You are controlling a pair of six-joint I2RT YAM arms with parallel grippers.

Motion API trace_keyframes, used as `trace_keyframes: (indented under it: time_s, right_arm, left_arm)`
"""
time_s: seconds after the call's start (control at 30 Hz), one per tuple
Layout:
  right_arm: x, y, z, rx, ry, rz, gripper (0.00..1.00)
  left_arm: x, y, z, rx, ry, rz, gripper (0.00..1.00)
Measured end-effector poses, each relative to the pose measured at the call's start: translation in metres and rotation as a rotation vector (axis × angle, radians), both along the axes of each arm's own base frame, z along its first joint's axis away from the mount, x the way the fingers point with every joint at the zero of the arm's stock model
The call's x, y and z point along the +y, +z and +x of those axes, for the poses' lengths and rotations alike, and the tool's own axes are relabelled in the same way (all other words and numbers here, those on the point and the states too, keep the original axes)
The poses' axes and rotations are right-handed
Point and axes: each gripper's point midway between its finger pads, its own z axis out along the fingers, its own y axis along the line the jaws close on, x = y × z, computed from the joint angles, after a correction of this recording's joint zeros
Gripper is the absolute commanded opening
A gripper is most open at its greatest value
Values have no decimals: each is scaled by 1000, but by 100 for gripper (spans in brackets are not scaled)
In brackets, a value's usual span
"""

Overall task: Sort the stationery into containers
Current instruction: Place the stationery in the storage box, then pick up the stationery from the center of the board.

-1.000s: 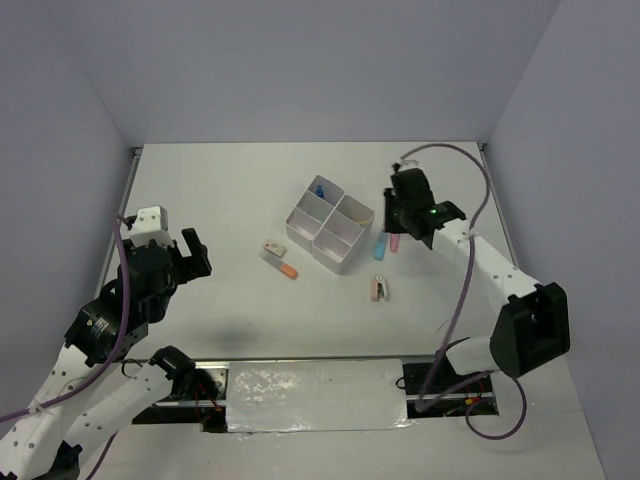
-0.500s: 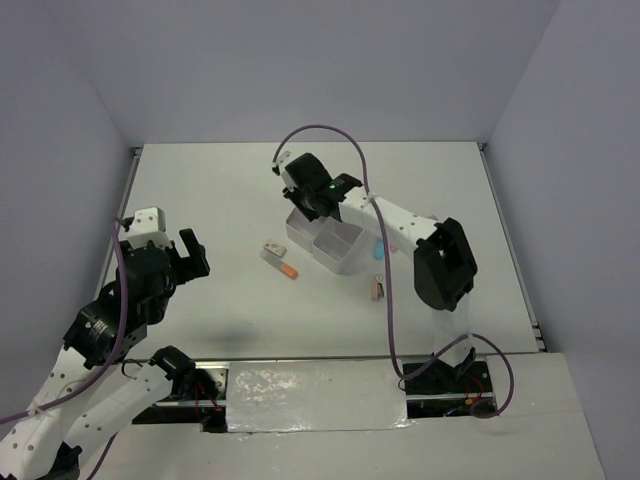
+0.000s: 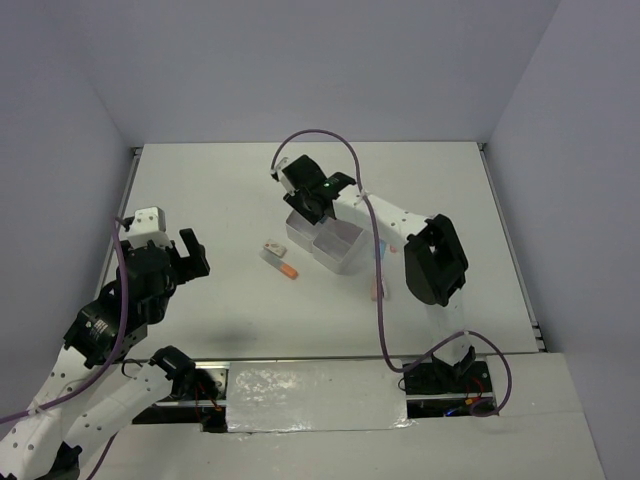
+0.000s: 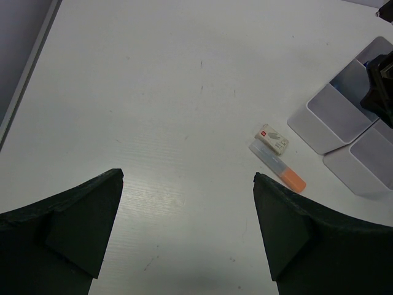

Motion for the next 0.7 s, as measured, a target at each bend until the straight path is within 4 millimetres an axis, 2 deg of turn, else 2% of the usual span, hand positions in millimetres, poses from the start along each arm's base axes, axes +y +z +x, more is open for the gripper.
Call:
trace_keyframes:
  time_s: [0.07, 0.1, 0.13, 0.27, 0.37, 0.4, 0.47, 0.57, 0.6, 0.63, 0.67, 0.7]
  right_arm:
    - [0, 2, -1, 0, 2, 5, 51]
    - [0, 4, -1, -1, 2, 6, 65]
    - [-1, 7, -2, -4, -1, 13, 92]
    - [-5, 31, -5, -33, -16, 50, 93]
    - [-19, 61, -15, -59, -71, 159, 93]
    - [-34, 72, -19, -68, -122, 213, 92]
    - [-80, 98, -24, -102, -277, 336, 90]
    - [-184, 133, -22, -217, -628, 504, 85]
    - [-211, 138, -22, -251, -728, 531, 83]
    - [-233, 137, -23, -267, -809, 544, 73]
    - [-247, 131, -23, -267, -865, 544, 69]
    - [-253, 124, -23, -258, -898, 546, 60]
  left_arm:
    - [0, 0, 0, 0, 0, 0, 99]
    - [0, 0, 0, 0, 0, 0, 99]
    - [0, 0, 0, 0, 0, 0, 99]
    - [0, 0, 0, 0, 0, 0, 99]
    - [0, 0, 0, 0, 0, 0, 99]
    - [0, 0, 0, 0, 0, 0, 99]
    - [0, 0, 0, 0, 0, 0, 99]
    - [0, 0, 0, 0, -1, 0, 99]
    - [0, 0, 0, 1, -1, 0, 99]
    - [0, 0, 0, 1, -1, 1, 99]
    - [0, 0, 0, 2, -1, 1, 99]
    - [0, -1, 0, 3, -1, 2, 99]
